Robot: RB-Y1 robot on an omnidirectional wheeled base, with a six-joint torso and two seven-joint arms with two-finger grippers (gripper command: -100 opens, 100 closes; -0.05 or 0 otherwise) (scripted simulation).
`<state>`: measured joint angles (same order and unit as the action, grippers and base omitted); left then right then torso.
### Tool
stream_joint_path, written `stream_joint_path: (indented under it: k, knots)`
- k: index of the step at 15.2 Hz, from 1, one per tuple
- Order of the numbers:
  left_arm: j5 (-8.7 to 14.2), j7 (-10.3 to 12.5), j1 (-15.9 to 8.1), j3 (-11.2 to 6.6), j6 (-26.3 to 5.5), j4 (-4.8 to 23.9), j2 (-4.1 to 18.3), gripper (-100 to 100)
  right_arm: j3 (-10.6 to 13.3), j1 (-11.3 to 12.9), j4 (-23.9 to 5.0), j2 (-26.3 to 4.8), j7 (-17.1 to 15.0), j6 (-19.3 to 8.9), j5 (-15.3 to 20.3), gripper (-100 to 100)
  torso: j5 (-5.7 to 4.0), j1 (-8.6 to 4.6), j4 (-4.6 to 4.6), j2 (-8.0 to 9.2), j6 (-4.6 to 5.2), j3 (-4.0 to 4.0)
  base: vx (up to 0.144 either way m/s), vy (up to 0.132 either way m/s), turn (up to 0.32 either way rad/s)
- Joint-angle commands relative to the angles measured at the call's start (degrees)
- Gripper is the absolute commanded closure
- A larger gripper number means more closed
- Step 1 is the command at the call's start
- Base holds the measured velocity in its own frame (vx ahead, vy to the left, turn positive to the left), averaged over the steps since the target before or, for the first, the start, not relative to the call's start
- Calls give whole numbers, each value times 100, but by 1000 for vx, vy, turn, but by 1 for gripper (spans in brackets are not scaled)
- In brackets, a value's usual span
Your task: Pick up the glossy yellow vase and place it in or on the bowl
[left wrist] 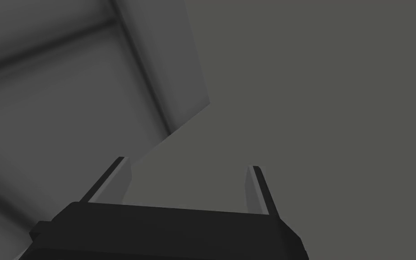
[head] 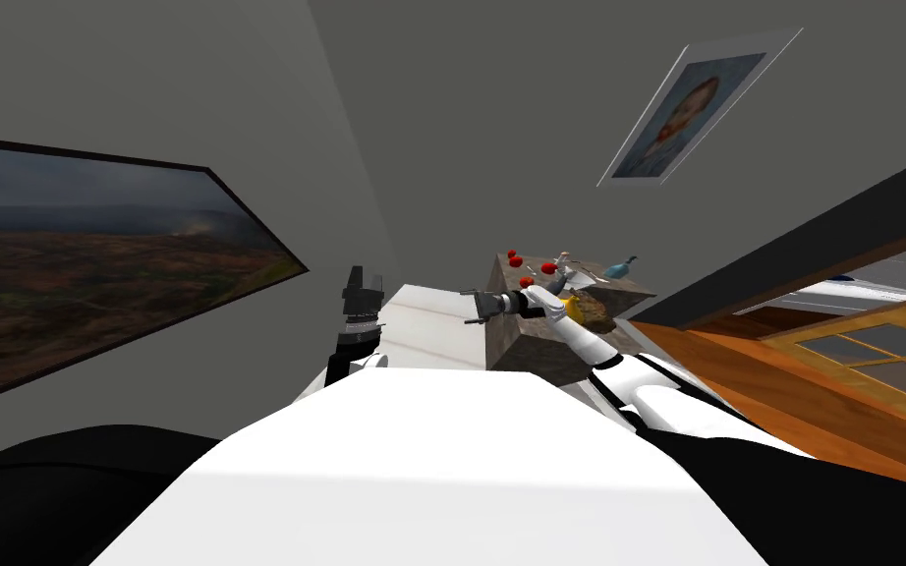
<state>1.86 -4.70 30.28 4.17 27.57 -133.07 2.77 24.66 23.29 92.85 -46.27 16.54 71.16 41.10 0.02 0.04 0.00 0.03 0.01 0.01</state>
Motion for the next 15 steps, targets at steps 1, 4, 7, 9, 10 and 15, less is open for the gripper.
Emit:
stream_joint_path:
  k: [1, 4, 7, 9, 10, 15]
  knots:
    - [0, 0, 0, 0, 0, 0, 0, 0, 251, 286, -286, -286, 197, 154, 286, -100, 0, 0, 0, 0, 0, 0, 10, -2, 105]
    - [0, 0, 0, 0, 0, 0, 0, 0, 421, 556, -601, -576, 340, 258, 609, -100, -2, -7, 1, 2, 1, 1, 9, -11, 47]
    - [0, 0, 0, 0, 0, 0, 0, 0, 592, 770, -859, -824, 483, 350, 947, -100, -2, -14, 1, 3, 1, 2, 7, -27, 75]
    - [0, 0, 0, -1, 0, 0, 0, 0, 762, 966, -1007, -1069, 627, 429, 1168, -100, -4, -16, 1, 6, 2, 3, -1, -31, 36]
    - [0, 0, 0, 0, 0, 0, 0, 0, 762, 966, -1109, -1069, 627, 429, 1205, -100, -4, -18, 2, 7, 2, 4, -3, -39, 53]
    - [0, 0, 0, -1, 0, 0, 1, 0, 1096, 1323, -1615, -1542, 910, 553, 1700, -100, -5, -28, 2, 6, 2, 4, 1, -48, 51]
